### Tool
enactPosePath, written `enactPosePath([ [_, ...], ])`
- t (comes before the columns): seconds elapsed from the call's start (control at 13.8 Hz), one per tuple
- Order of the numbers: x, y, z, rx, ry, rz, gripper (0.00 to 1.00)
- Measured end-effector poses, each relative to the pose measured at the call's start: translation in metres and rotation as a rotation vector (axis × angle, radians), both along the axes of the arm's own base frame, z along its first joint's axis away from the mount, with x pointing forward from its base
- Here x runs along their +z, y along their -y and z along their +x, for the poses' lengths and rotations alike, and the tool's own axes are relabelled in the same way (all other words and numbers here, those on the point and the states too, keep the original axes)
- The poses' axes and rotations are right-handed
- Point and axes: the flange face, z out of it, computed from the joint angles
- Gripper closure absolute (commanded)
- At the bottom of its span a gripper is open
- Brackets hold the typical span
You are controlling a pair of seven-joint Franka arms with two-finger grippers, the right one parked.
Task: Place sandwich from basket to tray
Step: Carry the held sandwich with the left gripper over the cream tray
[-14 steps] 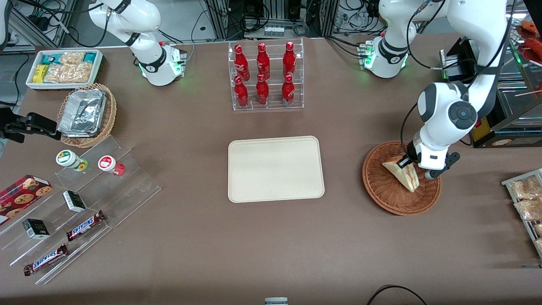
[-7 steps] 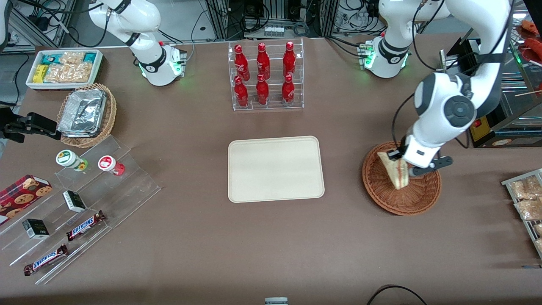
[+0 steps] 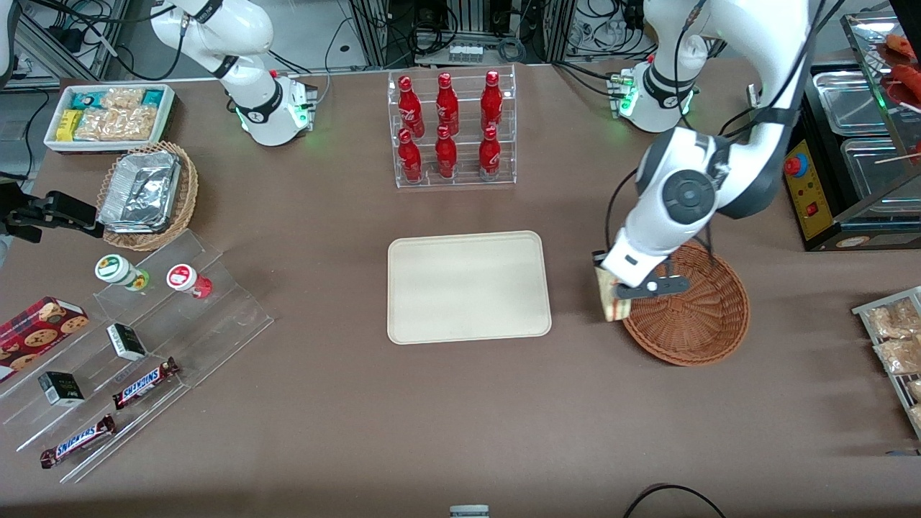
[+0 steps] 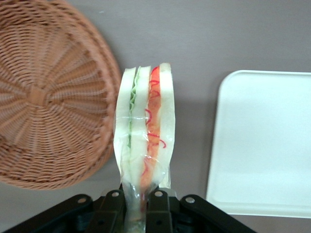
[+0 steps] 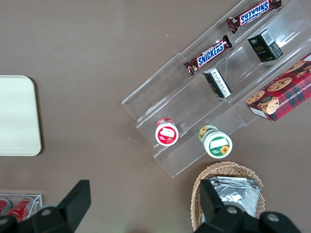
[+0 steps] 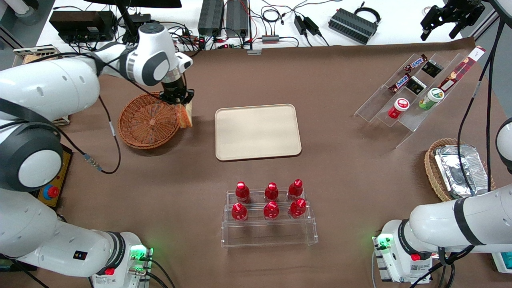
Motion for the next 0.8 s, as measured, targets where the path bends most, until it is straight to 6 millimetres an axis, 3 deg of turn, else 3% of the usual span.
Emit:
enactPosePath([
  [0.36,-0.013,0.089,0.001,0.035,0.011,-0.007,1.00],
  [0.8,-0.036,0.181,-0.004,0.046,0.020,-0.026,1.00],
])
